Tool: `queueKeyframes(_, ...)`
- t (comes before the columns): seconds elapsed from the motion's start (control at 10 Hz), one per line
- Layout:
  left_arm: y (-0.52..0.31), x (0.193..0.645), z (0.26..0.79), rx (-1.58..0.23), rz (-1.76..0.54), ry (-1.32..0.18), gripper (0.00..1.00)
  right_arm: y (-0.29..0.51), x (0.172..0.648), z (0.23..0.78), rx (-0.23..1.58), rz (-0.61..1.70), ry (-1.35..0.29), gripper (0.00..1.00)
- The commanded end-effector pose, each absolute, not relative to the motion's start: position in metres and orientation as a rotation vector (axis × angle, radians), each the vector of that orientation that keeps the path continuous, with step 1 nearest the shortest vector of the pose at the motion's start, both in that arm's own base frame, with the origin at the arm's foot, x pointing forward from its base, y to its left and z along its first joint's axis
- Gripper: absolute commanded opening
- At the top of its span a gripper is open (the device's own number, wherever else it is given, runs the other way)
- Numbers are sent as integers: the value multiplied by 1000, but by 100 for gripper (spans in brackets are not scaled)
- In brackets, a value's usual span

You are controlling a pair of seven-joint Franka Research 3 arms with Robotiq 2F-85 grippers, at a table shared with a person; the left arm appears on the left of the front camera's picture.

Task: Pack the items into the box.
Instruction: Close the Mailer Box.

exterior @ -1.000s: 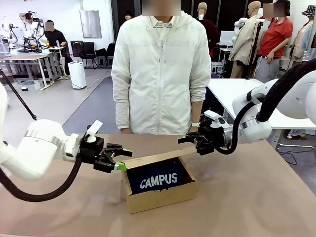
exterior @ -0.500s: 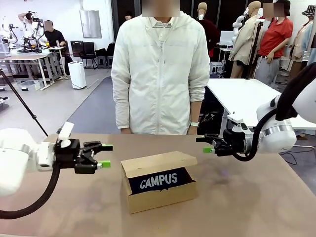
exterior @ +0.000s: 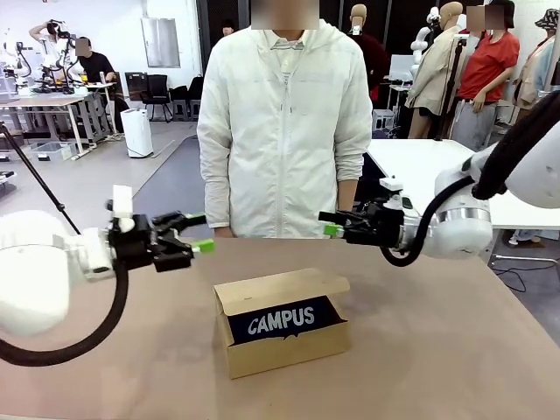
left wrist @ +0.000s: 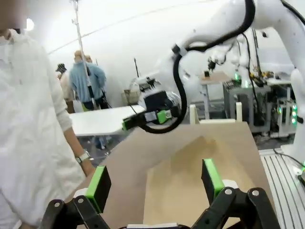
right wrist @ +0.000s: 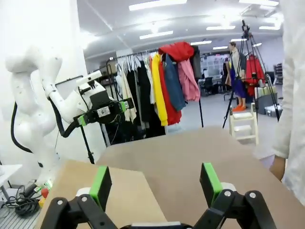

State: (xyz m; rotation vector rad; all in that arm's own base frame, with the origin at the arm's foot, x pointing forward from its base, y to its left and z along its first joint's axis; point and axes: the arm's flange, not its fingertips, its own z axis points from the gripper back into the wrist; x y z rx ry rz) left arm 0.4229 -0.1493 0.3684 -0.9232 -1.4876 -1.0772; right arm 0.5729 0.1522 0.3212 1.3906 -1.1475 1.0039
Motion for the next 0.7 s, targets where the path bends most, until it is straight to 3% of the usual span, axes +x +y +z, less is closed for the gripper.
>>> queueKeyframes(0.0, -177, 443, 317, -863, -1217, -1366, 100, 168, 574, 316, 1304, 1085, -1037, 100)
queueKeyframes(0.6, -197, 468, 270, -1031, -1238, -1102, 100, 200, 547, 277, 1031, 1403, -790, 100)
